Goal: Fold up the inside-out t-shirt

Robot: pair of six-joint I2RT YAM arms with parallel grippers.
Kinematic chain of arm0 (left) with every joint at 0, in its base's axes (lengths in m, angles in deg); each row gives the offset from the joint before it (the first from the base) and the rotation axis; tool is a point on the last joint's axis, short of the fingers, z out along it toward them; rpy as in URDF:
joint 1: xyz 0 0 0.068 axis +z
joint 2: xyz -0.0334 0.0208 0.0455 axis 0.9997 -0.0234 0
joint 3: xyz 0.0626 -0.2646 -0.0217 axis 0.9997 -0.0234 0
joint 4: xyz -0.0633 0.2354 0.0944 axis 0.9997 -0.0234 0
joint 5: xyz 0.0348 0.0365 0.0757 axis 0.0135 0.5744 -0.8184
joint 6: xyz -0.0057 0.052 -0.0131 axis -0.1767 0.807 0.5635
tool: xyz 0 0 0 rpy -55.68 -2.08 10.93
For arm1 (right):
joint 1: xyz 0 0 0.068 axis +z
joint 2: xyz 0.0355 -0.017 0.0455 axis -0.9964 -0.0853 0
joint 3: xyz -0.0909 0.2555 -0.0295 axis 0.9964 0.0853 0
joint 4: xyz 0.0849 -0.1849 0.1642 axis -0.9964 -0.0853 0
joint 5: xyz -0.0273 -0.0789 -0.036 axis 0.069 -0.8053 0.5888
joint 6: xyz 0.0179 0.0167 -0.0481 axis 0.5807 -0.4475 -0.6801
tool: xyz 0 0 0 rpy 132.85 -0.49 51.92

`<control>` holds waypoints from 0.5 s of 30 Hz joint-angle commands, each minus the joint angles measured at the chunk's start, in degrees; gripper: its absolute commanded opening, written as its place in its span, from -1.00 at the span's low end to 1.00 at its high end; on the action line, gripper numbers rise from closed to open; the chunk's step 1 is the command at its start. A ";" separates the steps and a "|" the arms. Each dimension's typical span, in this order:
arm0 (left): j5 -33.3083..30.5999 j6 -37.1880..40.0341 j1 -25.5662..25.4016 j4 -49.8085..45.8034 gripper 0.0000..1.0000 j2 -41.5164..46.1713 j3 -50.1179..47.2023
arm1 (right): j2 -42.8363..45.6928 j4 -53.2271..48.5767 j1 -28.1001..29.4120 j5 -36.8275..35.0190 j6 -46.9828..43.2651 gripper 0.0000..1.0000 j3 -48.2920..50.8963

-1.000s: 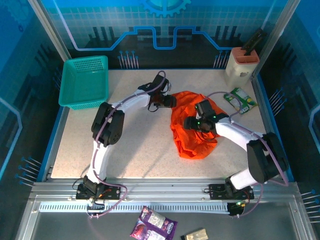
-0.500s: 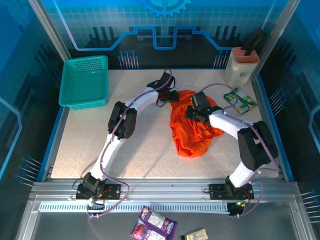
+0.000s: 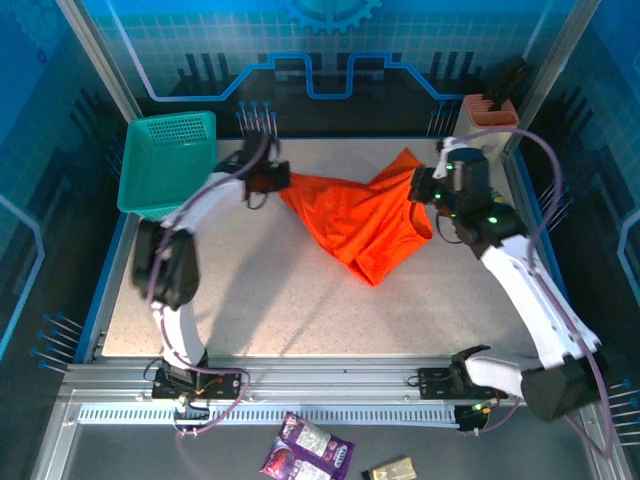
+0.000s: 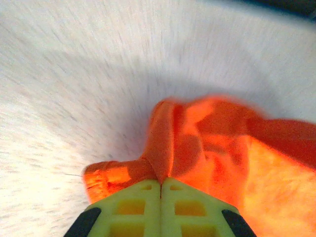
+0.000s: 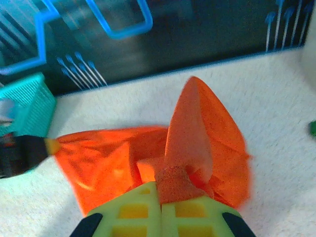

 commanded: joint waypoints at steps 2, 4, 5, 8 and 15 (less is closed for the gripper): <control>-0.78 -0.28 5.12 2.95 -1.00 17.35 -5.40 | 4.46 -9.36 -4.39 1.46 -4.89 -1.00 -6.14; -0.44 -0.29 8.13 1.59 -1.00 23.90 -6.72 | 5.17 -10.92 -6.90 2.45 -5.60 -1.00 -9.68; -0.49 -0.24 9.26 0.88 -1.00 26.38 -6.96 | 5.34 -11.38 -7.67 2.75 -6.11 -1.00 -11.22; 0.72 -0.42 12.87 -1.38 -1.00 32.06 -6.49 | 4.80 -11.58 -9.85 3.22 -6.66 -1.00 -15.91; 10.47 0.63 14.49 -8.98 -1.00 26.14 -0.56 | -4.84 -10.39 -13.03 7.03 -6.61 -1.00 -22.66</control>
